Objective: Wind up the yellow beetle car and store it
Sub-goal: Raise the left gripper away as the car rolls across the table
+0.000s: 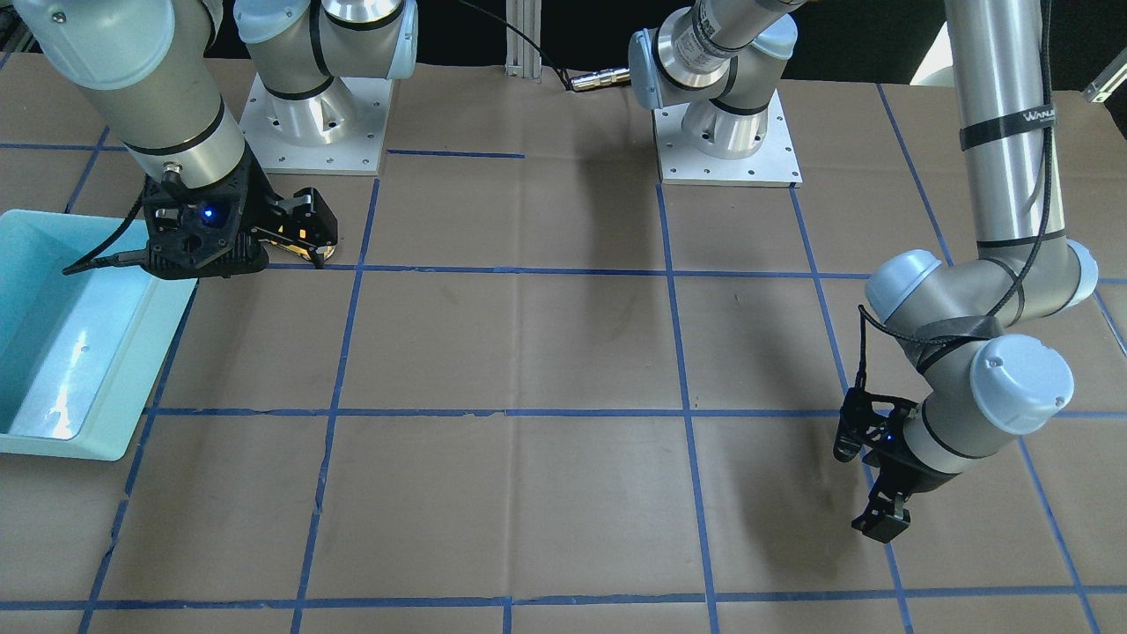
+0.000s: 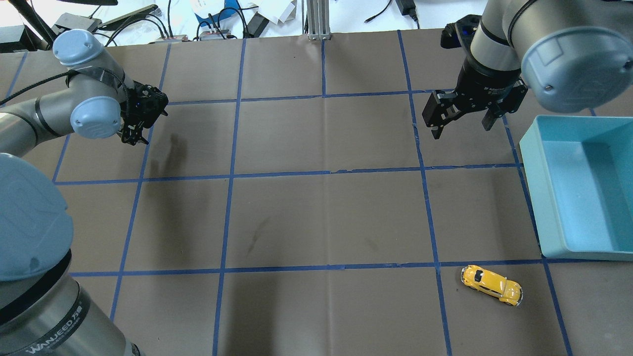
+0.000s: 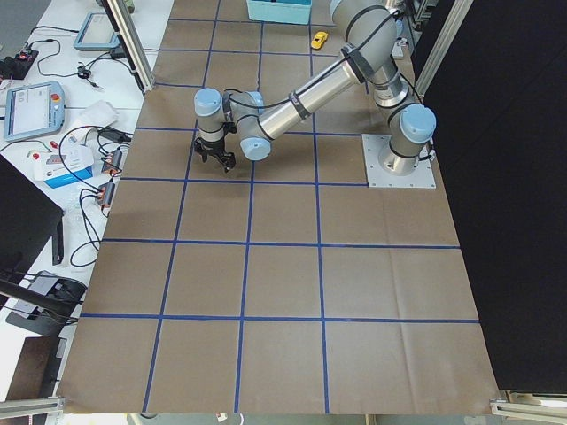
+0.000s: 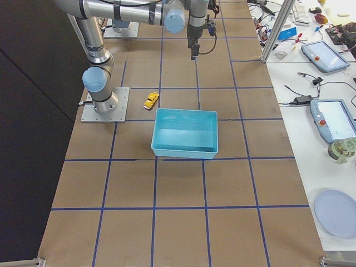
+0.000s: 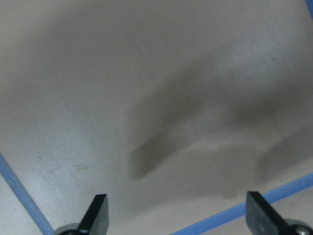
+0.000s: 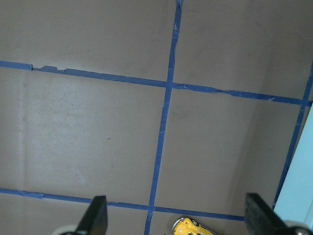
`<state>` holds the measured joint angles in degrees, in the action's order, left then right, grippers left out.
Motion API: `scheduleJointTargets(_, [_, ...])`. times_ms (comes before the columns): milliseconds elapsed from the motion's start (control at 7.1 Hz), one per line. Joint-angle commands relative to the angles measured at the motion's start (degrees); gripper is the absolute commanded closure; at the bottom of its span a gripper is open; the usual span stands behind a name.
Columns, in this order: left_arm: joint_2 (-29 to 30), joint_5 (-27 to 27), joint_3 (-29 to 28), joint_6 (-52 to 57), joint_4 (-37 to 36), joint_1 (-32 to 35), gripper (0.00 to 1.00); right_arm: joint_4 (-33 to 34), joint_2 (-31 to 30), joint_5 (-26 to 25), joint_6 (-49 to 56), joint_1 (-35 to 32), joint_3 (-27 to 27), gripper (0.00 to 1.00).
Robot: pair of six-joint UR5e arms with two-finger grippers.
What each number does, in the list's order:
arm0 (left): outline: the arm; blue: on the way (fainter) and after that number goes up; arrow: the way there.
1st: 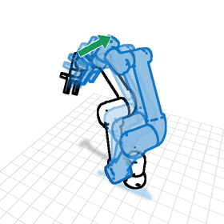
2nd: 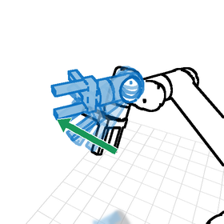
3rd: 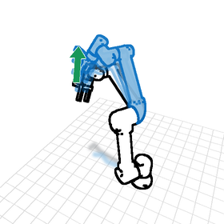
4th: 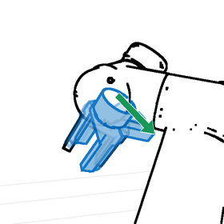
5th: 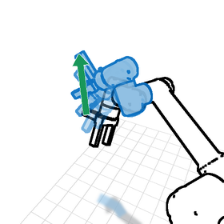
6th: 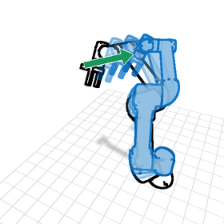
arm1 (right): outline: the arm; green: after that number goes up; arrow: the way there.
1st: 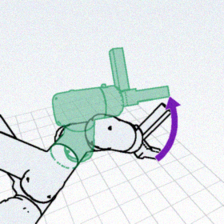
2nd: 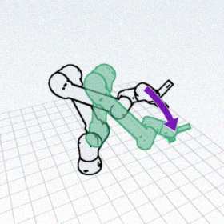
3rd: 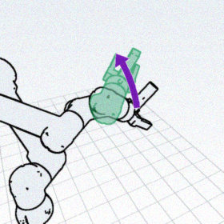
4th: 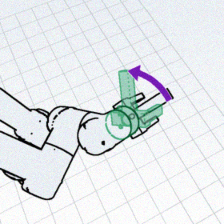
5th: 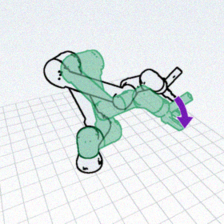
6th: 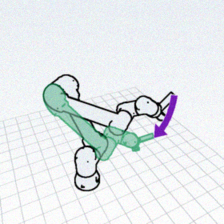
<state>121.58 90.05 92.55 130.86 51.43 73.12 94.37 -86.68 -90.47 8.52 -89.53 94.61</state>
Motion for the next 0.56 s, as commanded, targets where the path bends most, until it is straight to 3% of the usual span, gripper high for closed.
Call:
scheduleJointTargets(0, [-3.1, -0.4, 0.0, -4.9, 2.1, 0.0, 0.0, -0.1, -0.1, -0.1, -0.1, 0.0, 0.1, 0.0])
scheduleJointTargets(423, [-5.6, -0.7, -0.5, -26.1, 2.4, 0.0, 0.0, -0.5, -0.6, -0.1, 2.0, 0.8, 0.7, 0.0])
